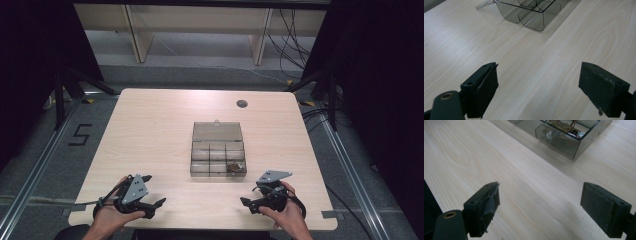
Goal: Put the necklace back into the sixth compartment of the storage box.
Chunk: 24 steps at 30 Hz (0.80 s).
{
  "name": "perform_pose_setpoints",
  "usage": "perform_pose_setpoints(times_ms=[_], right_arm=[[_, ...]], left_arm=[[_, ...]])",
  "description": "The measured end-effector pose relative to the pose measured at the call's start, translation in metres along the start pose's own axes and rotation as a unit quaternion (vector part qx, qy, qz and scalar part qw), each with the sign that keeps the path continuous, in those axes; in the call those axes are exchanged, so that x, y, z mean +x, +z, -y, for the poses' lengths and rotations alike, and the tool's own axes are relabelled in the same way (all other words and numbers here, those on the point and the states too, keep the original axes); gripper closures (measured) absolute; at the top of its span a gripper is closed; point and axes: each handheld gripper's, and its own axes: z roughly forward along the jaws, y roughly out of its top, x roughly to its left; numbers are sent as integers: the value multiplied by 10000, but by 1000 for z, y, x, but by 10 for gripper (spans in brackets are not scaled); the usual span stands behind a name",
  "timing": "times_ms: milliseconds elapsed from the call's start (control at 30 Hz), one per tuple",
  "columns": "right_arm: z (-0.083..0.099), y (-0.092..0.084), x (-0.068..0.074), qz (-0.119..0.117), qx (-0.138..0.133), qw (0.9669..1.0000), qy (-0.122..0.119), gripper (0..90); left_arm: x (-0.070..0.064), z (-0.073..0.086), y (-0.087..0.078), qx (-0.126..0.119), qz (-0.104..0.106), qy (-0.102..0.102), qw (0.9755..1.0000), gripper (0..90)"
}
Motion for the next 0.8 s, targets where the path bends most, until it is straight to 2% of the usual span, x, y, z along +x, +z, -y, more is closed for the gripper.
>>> perform_pose_setpoints(times_ms=[33, 67, 100, 133, 167, 200, 233, 267, 300, 333, 367, 400, 467, 500, 533, 567, 600, 633, 667, 700, 767, 800], right_arm=[[0, -3, 1, -21, 88, 9999, 76, 166], [1, -3, 1, -36, 69, 10000, 58, 166], [2, -1, 2, -46, -64, 9999, 62, 166], [3, -1, 3, 12, 2, 9999, 101, 167], [3, -2, 4, -31, 50, 9999, 92, 167], [4, 0, 4, -24, -87, 9999, 71, 167], [4, -1, 4, -29, 26, 10000, 43, 167], [6, 1, 6, -52, -42, 9999, 98, 167], [6, -1, 6, -28, 60, 10000, 67, 166], [7, -1, 8, 2, 114, 9998, 147, 166], [8, 2, 7, 49, -24, 10000, 49, 167], [8, 0, 7, 22, 78, 10000, 39, 167], [9, 2, 7, 50, -53, 10000, -1, 167], [8, 0, 7, 35, 75, 10000, 16, 167], [9, 1, 9, 84, -17, 9999, 68, 167], [10, 1, 9, 37, -23, 9999, 111, 167], [10, 1, 8, 6, 20, 10000, -6, 167], [10, -1, 10, 25, 118, 9999, 94, 167], [11, 1, 11, 28, 19, 9999, 128, 167], [12, 2, 10, 46, -15, 10000, 53, 166], [12, -1, 12, 25, 121, 9998, 122, 166], [12, -1, 12, 29, 97, 9999, 67, 166]], left_arm=[[-1, 0, 1, -47, 7, -56, 10000, 151], [0, 0, 0, 43, 55, 11, 10000, 151], [0, 0, 0, 57, 38, 26, 10000, 151], [0, 0, 0, 52, 39, 26, 10000, 151], [0, 0, 0, 41, 37, 21, 10000, 151], [0, 0, 0, 22, 26, 16, 10000, 151], [0, 0, 0, 53, 43, 30, 10000, 151], [0, 0, 0, 51, 41, 28, 10000, 151], [1, 0, 0, 59, 36, 36, 10000, 151], [0, 0, 0, 58, 37, 29, 10000, 151], [0, 0, 0, 55, 40, 34, 10000, 151], [0, 0, 0, 43, 39, 33, 10000, 151], [0, 0, 0, 31, 39, 5, 10000, 151], [0, 0, 0, 35, 36, 24, 10000, 151], [0, 0, 0, 58, 47, 30, 10000, 151], [0, 0, 0, 44, 42, 16, 10000, 151], [0, 0, 0, 38, 41, 18, 10000, 151], [0, 0, 0, 27, 40, 14, 10000, 151], [0, 0, 0, 28, 43, 11, 10000, 151], [0, 0, 0, 26, 44, 13, 10000, 151], [1, 0, 0, 31, 43, 89, 9999, 151], [1, 0, 0, 40, 45, 94, 9999, 151]])
